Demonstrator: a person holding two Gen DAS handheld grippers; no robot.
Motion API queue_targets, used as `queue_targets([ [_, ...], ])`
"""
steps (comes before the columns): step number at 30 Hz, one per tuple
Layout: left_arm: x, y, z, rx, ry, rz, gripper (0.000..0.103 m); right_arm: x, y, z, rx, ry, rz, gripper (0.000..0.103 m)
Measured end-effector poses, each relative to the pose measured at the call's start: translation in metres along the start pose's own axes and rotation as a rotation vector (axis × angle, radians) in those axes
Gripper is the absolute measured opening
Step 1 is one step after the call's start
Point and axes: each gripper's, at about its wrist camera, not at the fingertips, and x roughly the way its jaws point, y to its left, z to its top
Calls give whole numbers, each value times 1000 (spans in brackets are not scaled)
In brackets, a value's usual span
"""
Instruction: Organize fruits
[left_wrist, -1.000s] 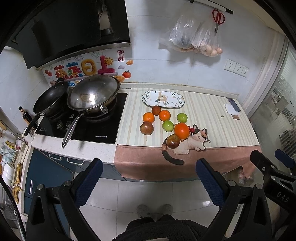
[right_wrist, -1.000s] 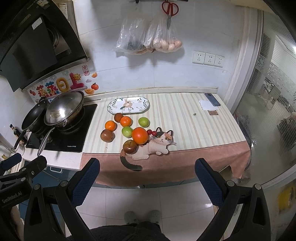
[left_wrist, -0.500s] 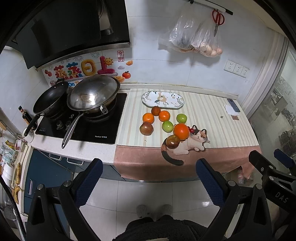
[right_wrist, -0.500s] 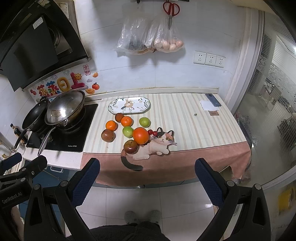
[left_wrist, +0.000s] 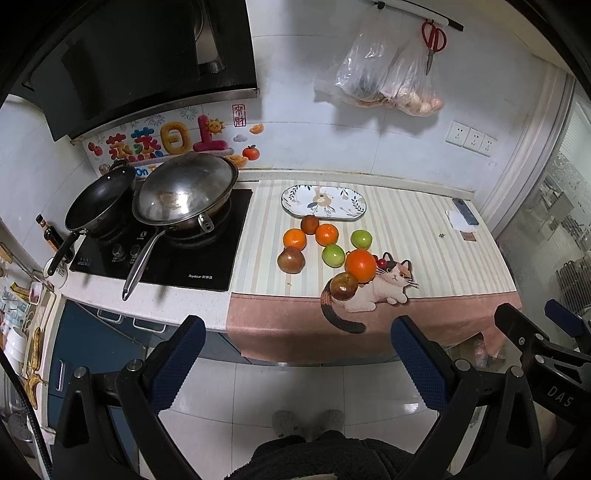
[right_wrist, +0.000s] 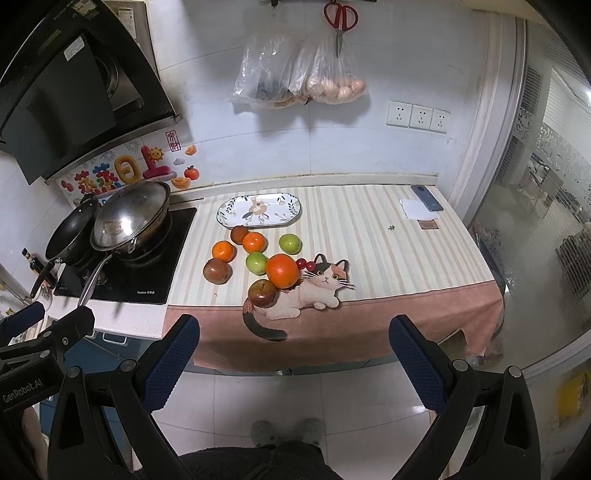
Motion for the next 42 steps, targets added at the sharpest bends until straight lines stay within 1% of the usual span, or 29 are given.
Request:
queue_targets([
  [13,1,-5,6,0,2,-1,103,2,-1,2,5,2,9,103],
  [23,1,-4,5,1,1,-3,103,7,2,1,9,5,15,103],
  [28,6,1,12,-18,-34,17,103,16,-1,3,54,-3,56,103],
  [29,11,5,17,-24,-50,36,103,18,-3,3,69,-7,64,103],
  [32,28,18,29,-36,-79,58,103,34,1,4,96,-13,57,103],
  [35,53,33,40,-32,-75,71,103,56,3,7,126,5,58,103],
  [39,94,56,51,-48,-25,64,103,99,4,11,165,43,62,103],
  [42,133,71,61,-83,55,57,103,140,5,14,182,107,63,103],
])
